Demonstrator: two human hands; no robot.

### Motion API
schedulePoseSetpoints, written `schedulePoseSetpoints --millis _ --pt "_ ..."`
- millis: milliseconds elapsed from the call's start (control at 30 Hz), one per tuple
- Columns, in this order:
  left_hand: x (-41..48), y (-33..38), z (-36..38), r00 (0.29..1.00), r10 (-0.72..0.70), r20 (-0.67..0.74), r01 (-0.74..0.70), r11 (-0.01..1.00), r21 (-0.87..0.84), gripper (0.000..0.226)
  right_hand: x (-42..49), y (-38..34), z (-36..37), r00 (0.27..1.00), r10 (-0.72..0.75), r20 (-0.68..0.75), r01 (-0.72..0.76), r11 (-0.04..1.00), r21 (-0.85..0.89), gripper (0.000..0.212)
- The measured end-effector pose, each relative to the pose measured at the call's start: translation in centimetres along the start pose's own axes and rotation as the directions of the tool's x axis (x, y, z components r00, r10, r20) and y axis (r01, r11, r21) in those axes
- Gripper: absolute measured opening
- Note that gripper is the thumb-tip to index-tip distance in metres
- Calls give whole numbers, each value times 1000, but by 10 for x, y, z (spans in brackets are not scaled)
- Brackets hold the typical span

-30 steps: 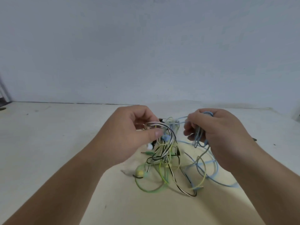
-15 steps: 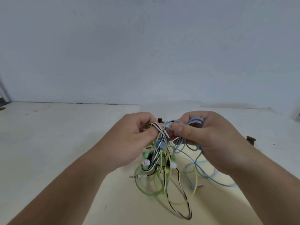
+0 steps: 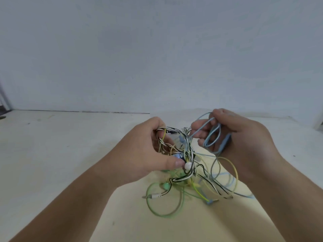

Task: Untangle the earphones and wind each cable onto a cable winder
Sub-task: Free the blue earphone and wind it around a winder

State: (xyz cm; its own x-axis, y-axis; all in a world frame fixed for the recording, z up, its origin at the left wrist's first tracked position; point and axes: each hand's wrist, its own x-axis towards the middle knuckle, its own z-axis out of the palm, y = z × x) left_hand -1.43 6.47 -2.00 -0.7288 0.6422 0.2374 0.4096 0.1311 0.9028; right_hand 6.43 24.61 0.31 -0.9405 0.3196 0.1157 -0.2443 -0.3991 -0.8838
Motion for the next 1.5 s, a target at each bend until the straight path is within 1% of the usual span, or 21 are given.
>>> schedulePoseSetpoints --millis 133,233,300,367,433,533,600,733,767,867,900,967,1033,1100,1200,1267,1400,1433,1500 --pt "0 0 2 997 66 49 -67 997 27 57 -2 0 2 997 58 57 -65 990 122 27" --pt "0 1 5 996 79 45 -81 996 32 46 -3 -3 0 996 78 38 -82 989 122 27" --pt "1 1 6 997 74 31 -75 996 51 38 -4 -6 -1 997 60 50 -65 993 101 22" --pt "0 1 5 996 72 55 -77 992 104 38 -5 -8 -2 993 42 110 -51 995 81 15" --pt "-2 1 6 990 77 117 -94 986 141 41 -4 -8 -5 982 47 182 -63 995 84 15" --pt "-4 4 8 977 72 200 -96 989 110 37 -4 -8 -7 961 58 271 -93 989 116 18" --pt "-4 5 8 978 71 198 -96 988 120 30 -4 -10 -9 956 53 289 -90 989 117 19" --pt "-3 5 4 994 97 43 -102 982 162 37 0 -12 -12 966 58 253 -71 997 42 21" --pt "-2 6 4 994 108 18 -110 980 168 32 1 -11 -11 970 69 234 -75 997 16 21" --pt "-1 6 7 993 120 9 -120 983 140 5 2 -7 -9 984 87 153 -81 996 -50 21" --pt "-1 4 8 993 114 23 -116 985 130 5 2 -5 -9 988 88 126 -79 994 -70 20" --pt "-2 2 10 993 106 55 -111 988 105 12 2 -3 -6 994 81 67 -74 993 -95 24" --pt "-2 3 12 990 111 89 -119 989 86 12 2 -3 -4 998 56 -11 -57 995 -77 33" --pt "-2 3 13 987 115 109 -124 989 82 12 3 -4 -5 995 30 -98 -35 998 -57 33" --pt "-3 4 12 985 115 130 -129 986 102 11 4 -4 -9 992 29 -126 -35 998 -48 32" --pt "-4 5 11 986 114 120 -128 985 113 11 4 -3 -11 988 37 -148 -47 997 -66 31" --pt "-2 7 8 994 105 43 -110 985 132 13 4 -2 -12 984 27 -178 -56 985 -163 24" --pt "-2 7 8 994 101 30 -104 985 136 16 4 -3 -12 984 21 -176 -59 976 -209 24" --pt "-3 7 9 995 94 16 -95 982 162 31 3 -2 -12 989 11 -148 -62 936 -346 24"
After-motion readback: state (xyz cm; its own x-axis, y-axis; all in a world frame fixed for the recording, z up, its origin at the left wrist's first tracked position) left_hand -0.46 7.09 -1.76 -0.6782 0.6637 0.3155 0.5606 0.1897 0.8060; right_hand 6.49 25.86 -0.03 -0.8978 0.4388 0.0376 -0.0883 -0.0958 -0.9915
